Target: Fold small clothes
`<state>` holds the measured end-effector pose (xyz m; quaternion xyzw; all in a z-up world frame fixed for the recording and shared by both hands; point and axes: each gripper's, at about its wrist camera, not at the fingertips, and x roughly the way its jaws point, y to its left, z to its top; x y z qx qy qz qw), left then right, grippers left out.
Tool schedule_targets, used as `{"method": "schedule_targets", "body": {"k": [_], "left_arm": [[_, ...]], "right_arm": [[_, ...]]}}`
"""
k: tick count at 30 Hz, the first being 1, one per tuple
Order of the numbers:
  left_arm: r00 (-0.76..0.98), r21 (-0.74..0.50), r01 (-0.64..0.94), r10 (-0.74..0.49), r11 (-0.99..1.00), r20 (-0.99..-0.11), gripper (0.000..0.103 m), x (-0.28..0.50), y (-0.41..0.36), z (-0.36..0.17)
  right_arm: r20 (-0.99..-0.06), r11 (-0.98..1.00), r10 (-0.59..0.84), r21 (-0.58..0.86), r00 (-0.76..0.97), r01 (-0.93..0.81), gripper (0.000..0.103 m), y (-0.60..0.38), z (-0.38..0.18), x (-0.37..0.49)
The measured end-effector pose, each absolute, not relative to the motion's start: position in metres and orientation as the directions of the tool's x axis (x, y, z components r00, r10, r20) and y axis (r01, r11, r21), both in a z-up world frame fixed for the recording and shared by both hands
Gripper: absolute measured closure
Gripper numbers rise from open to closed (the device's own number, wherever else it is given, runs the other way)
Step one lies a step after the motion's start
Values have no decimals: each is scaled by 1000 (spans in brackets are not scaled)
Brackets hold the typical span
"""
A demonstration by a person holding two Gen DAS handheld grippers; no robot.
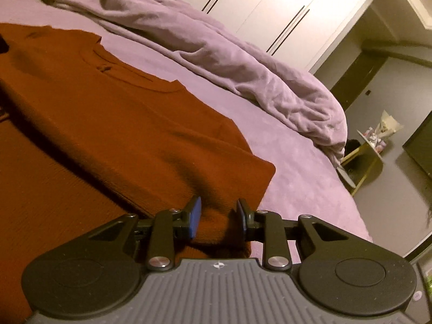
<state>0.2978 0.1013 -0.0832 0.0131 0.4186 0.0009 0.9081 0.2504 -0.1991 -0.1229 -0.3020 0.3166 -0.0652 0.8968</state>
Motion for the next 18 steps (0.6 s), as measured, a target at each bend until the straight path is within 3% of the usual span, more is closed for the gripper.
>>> {"method": "schedule_targets", "body": {"k": [6, 8, 10, 12, 18], "left_arm": [[633, -3, -9, 3, 1000, -774, 67, 286, 112, -74], [625, -30, -10, -17, 1000, -780, 61, 281, 116, -70], [623, -72, -9, -51, 997, -781, 41, 276, 117, -67], [622, -99, -5, -75, 995, -779, 29, 275, 115, -67], [608, -133, -61, -69, 989, -791, 25, 277, 118, -77]], "right_arm": [[-549, 806, -263, -577, 793, -133, 76, -185, -108, 230], [-553, 821, -235, -553, 799, -141, 76, -181, -101, 227], [-553, 835, -209, -530, 807, -147, 74, -176, -95, 225], [-549, 837, -195, -525, 813, -153, 72, -169, -95, 226], [-536, 797, -232, -584, 812, -158, 72, -157, -118, 229]]}}
